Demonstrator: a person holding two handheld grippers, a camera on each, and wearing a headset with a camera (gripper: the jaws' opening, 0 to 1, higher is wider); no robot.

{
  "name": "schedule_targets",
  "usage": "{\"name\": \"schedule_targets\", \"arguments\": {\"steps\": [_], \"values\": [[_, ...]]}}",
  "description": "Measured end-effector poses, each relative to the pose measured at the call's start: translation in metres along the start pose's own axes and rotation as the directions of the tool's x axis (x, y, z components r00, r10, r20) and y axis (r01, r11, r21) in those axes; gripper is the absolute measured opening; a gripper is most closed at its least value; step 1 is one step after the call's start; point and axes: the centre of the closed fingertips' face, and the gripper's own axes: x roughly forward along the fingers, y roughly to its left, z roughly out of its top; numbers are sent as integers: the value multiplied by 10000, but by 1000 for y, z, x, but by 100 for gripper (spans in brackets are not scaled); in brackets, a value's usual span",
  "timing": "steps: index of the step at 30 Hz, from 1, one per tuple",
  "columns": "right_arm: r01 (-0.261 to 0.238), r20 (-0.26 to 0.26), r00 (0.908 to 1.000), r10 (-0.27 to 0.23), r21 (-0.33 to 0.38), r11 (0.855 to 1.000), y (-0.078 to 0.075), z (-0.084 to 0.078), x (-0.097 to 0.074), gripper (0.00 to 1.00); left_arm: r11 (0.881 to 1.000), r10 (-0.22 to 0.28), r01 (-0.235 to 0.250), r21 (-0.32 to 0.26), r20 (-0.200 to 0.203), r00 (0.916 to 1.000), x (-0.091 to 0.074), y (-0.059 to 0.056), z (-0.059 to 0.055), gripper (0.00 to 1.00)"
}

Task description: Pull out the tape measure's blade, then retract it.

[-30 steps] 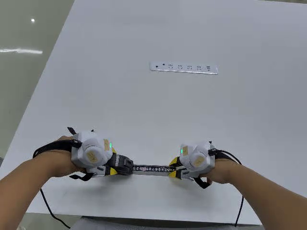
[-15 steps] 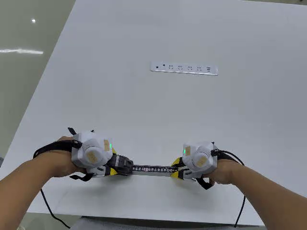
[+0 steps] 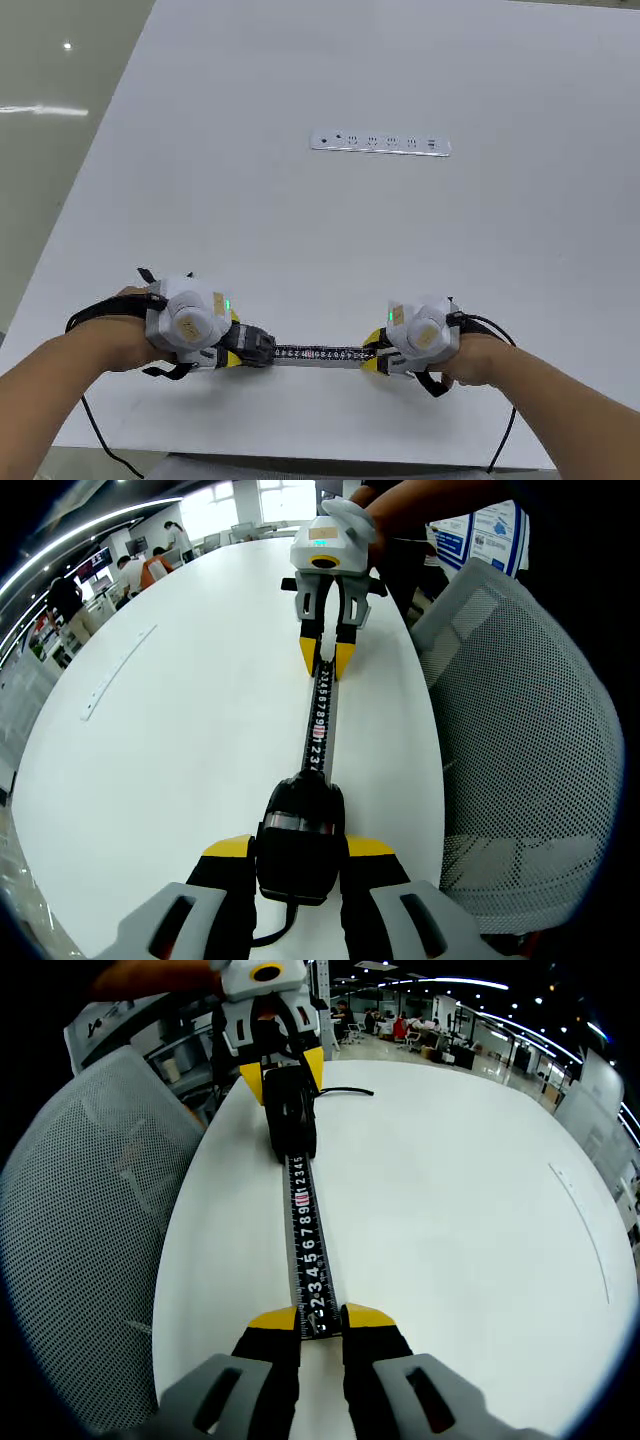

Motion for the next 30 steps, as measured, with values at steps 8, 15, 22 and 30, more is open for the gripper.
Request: {"name": "schedule_targets", "arguments": {"steps": [8,15,22,30], "values": [[24,-14,10000,-24,-8,10000,0,-2,-2,14,10000,13,-13,6,-36,10000,0,0,0,29],[59,-14,10000,-59,92,9999,0,-8,-6,14,10000,33,-33,12,-52,10000,0,-1,-1,29],[97,-30,9999,-97,119,9999,-1,-12,-10,14,10000,39,-39,-15,-37,10000,0,-2,0,29],[125,-133,9998,-124,109,9999,-1,-18,-15,14,10000,41,-41,-16,-7,10000,0,-1,0,29]]}}
